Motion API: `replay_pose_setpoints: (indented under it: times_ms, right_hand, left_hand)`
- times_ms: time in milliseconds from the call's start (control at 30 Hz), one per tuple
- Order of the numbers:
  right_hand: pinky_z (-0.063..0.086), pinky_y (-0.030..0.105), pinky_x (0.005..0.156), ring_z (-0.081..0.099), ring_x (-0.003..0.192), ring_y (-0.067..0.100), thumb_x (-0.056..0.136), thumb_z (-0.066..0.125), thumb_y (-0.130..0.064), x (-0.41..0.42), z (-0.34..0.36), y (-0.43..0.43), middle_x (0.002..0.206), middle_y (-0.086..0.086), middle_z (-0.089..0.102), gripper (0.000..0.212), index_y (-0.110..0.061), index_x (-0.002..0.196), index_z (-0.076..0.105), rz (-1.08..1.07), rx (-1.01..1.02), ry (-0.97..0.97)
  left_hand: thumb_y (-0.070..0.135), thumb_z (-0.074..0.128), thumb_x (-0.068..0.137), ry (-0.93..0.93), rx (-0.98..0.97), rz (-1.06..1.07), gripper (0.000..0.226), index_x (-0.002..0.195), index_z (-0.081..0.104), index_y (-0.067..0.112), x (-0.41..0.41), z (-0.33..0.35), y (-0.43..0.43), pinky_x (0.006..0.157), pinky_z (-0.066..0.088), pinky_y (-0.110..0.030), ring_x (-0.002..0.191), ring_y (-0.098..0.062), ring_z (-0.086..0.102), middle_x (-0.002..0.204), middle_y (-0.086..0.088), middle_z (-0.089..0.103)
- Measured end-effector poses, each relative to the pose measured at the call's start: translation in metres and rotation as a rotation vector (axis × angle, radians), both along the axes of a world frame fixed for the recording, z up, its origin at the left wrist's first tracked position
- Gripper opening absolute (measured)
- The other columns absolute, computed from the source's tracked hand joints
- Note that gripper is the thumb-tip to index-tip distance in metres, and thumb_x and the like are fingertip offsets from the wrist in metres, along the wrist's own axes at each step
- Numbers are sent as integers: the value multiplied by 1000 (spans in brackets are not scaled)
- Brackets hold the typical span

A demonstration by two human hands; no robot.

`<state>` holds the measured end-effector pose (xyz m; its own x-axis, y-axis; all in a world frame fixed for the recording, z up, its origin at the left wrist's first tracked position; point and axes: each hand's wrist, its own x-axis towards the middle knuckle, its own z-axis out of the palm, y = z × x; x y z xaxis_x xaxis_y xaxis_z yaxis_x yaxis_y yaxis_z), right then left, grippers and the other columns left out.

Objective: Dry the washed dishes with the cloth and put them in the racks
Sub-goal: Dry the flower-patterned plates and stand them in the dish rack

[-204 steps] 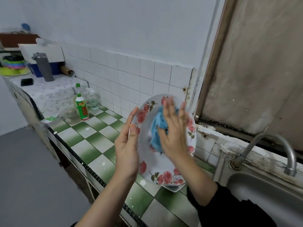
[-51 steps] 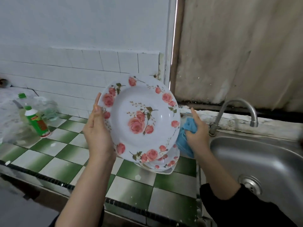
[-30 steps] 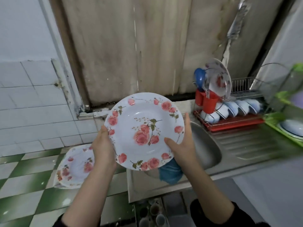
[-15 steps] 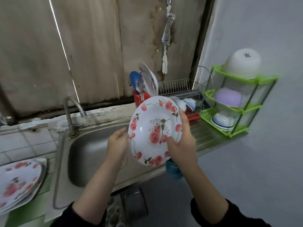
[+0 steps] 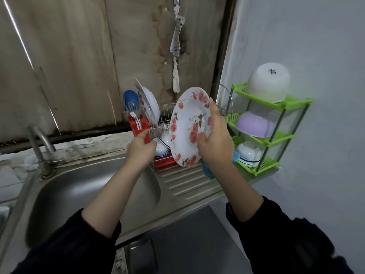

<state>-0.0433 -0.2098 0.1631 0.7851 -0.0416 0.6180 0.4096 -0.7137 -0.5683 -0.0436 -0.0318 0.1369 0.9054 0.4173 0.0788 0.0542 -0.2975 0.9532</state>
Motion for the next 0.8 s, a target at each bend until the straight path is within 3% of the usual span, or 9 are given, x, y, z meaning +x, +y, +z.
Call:
replay_pose_setpoints:
  times_ms: [133,200,267,333,533,667,800]
  right_hand:
    - [37,37,54,48,65,25,93,49,-12,39,14,10,119,0,49,77,-38,155,11,-29,-87,-39]
    - [30,34,53,44,62,22,92,49,-10,58,20,16,116,-2,46,82,-40,155,5,-48,-124,-26]
    - [34,34,53,47,62,22,90,50,-7,76,26,22,114,-4,47,86,-40,154,5,-43,-124,-33]
    - [42,37,56,52,63,24,88,50,-5,94,32,29,114,-5,50,87,-41,154,6,-31,-123,-53]
    - [42,37,57,48,60,20,86,48,0,145,41,46,106,-8,52,89,-40,155,8,33,-167,-60]
    - [42,34,55,52,60,20,87,49,-2,174,39,57,127,-11,56,89,-41,154,8,82,-173,-52]
    - [38,32,49,50,56,19,86,49,0,198,29,72,108,-8,59,85,-37,155,15,137,-168,-95]
  left_hand:
    - [25,53,80,-61,99,10,71,148,35,31,36,9,2,108,40,-50,129,-32,46,138,-8,53]
    - [16,54,86,-98,200,21,73,153,25,27,50,15,1,117,24,-44,141,-32,26,154,-9,34]
    - [5,53,90,-150,275,72,76,155,17,24,69,20,5,118,11,-37,147,-25,9,162,-7,15]
    - [2,51,90,-211,292,116,78,155,14,25,88,22,11,118,7,-34,148,-23,2,163,-4,8]
    - [9,60,90,-300,358,154,81,155,15,22,133,28,32,118,5,-31,149,-23,-1,163,-6,7]
    - [15,62,90,-321,368,127,81,155,14,21,156,25,46,120,8,-37,148,-23,3,162,-7,11]
    - [19,62,91,-365,463,132,82,156,11,22,168,18,57,120,7,-37,148,-23,3,163,-2,11]
